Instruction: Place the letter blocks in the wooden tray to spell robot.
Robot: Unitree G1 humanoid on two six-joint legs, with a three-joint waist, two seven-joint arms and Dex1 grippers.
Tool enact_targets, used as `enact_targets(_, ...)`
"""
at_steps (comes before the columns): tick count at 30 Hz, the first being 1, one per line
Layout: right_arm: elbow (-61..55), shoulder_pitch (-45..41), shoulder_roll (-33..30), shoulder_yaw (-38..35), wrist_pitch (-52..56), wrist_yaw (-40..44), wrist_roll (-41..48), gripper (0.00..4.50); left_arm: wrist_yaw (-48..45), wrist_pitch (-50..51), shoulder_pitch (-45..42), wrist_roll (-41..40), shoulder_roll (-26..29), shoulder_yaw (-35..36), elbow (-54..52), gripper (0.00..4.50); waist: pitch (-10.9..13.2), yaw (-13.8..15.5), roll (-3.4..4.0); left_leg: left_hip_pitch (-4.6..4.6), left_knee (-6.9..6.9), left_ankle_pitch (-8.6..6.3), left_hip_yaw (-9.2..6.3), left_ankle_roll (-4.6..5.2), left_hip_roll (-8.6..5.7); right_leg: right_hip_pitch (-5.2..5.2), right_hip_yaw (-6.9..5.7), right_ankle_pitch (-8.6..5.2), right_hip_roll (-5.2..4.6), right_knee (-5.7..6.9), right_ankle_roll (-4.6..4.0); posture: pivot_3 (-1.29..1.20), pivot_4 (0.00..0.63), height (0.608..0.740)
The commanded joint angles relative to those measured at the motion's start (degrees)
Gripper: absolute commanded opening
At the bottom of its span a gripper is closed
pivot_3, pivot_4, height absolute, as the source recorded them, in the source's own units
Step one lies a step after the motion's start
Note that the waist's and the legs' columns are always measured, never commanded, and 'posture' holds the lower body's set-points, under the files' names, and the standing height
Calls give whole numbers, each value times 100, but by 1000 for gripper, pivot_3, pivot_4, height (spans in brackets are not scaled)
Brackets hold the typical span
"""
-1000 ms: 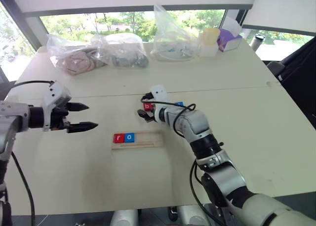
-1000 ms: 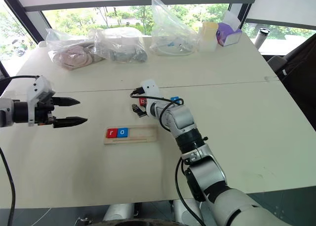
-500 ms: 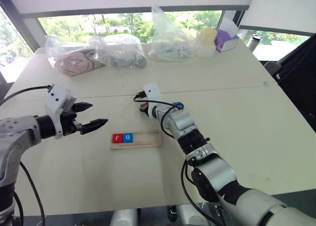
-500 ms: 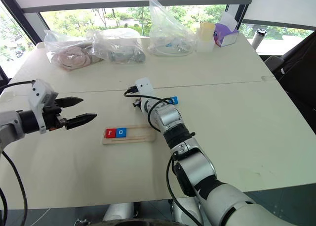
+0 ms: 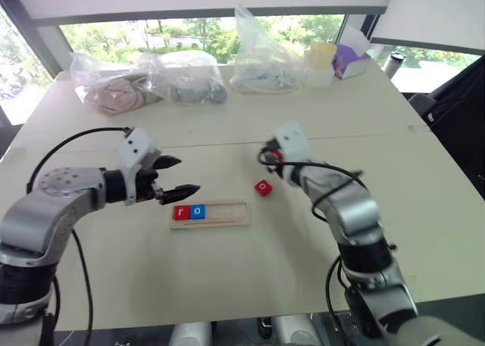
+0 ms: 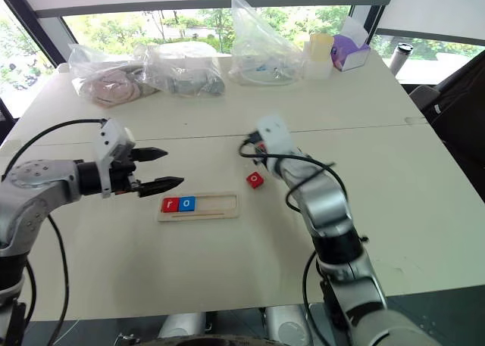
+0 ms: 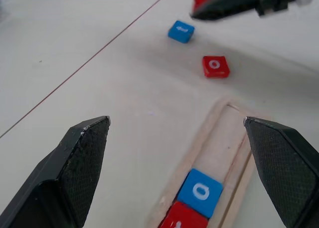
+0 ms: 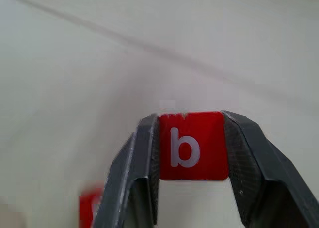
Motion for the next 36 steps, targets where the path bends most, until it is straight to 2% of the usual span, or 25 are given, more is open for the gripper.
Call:
enact_targets(1, -804, 145, 985, -854, 1178, -416, -151, 1219, -103, -209, -228, 97, 12, -226, 134, 4500, 0, -43, 0, 5, 1, 0, 4, 0, 1, 0, 5, 1, 2, 1, -1, 0, 150, 740)
enact_targets(7, -770, 425, 1496, -573, 1209, -872, -303, 1219, -297, -419, -464, 222, 74, -420, 587, 4500, 3, -40, 5, 15, 2, 5, -2, 5, 2, -1, 10, -5, 14, 2, -22, 0, 150, 740)
enact_targets(9, -713, 465, 1620, -609, 1183, -896, -270, 2242, -355, -449, -509, 264, 99, -455, 652, 4500, 2, -36, 4, 12, 2, 5, -1, 6, 0, -1, 10, -3, 14, 0, -18, 0, 150, 740)
enact_targets(14, -698, 468, 1587, -567, 1211, -892, -222, 4467, -405, -437, -541, 286, 126, -464, 643, 4500, 2, -32, 3, 7, 2, 5, 4, 5, -3, 0, 11, 2, 6, -9, -2, 0, 150, 740)
enact_targets(16, -806, 222, 1801, -1007, 1219, -1000, -300, 4467, -432, -410, -466, 281, 181, -438, 560, 4500, 2, -30, 3, 7, 2, 5, 3, 5, -5, 1, 11, 1, 5, -10, -2, 0, 150, 740)
enact_targets(18, -974, -86, 1675, -1380, 1295, -943, -300, 4467, -494, -359, -333, 237, 289, -398, 431, 4500, 3, -29, 5, 5, 3, 5, 3, 5, -5, -1, 11, 1, 5, -10, -3, 0, 150, 740)
enact_targets(20, -954, -375, 1065, -1581, 1114, -549, -39, 4467, -593, -253, -178, 108, 412, -364, 223, 4500, 4, -29, 6, 4, 3, 5, 3, 5, -6, -2, 12, 1, 5, -10, -2, 0, 150, 740)
enact_targets(22, -812, -532, 342, -1652, 708, 191, 444, 4467, -722, -119, -23, -108, 521, -313, -34, 4500, 7, -28, 10, 3, 2, 5, 4, 5, -7, -2, 12, 0, 4, -13, -2, 0, 150, 740)
enact_targets(25, -248, 60, -1933, -992, -637, 2805, 1423, 4467, -840, 158, 138, -587, 608, -147, -463, 4500, 17, -17, 6, 1, -5, 4, 4, 6, -9, 0, 10, -7, -2, -22, 10, 0, 150, 740)
enact_targets(26, -9, 262, -2493, -826, -1211, 3515, 1555, 4467, -837, 173, 176, -618, 639, -137, -527, 4500, 20, -11, 5, 1, -5, 2, 2, 11, -9, 6, 8, -13, -3, -28, 15, 0, 150, 740)
enact_targets(28, 517, 513, -3203, -579, -2437, 4472, 1613, 4467, -857, 119, 273, -572, 750, -156, -568, 4500, 20, -30, 3, 8, -5, -12, 4, 35, -12, 22, 7, -26, -5, -43, 16, 0, 150, 740)
enact_targets(30, 1001, 641, -3588, -365, -3543, 5204, 1583, 4467, -903, 30, 374, -513, 862, -157, -545, 4500, 31, -86, 6, 14, -3, -17, 15, 45, -10, 23, 15, -19, 6, -45, 27, 0, 150, 740)
enact_targets(34, 1623, 589, -3816, 54, -4324, 5787, 1566, 4467, -880, -19, 471, -538, 935, -66, -494, 4500, 43, -136, -3, 18, 1, -18, 18, 45, -8, 22, 22, -18, 8, -25, 28, 0, 150, 740)
enact_targets(36, 2035, 541, -3799, 363, -5141, 6015, 1298, 4467, -805, -48, 554, -489, 958, -2, -513, 4500, 45, -126, -7, 21, 5, -17, 17, 45, -9, 21, 21, -18, 8, -20, 27, 0, 150, 740)
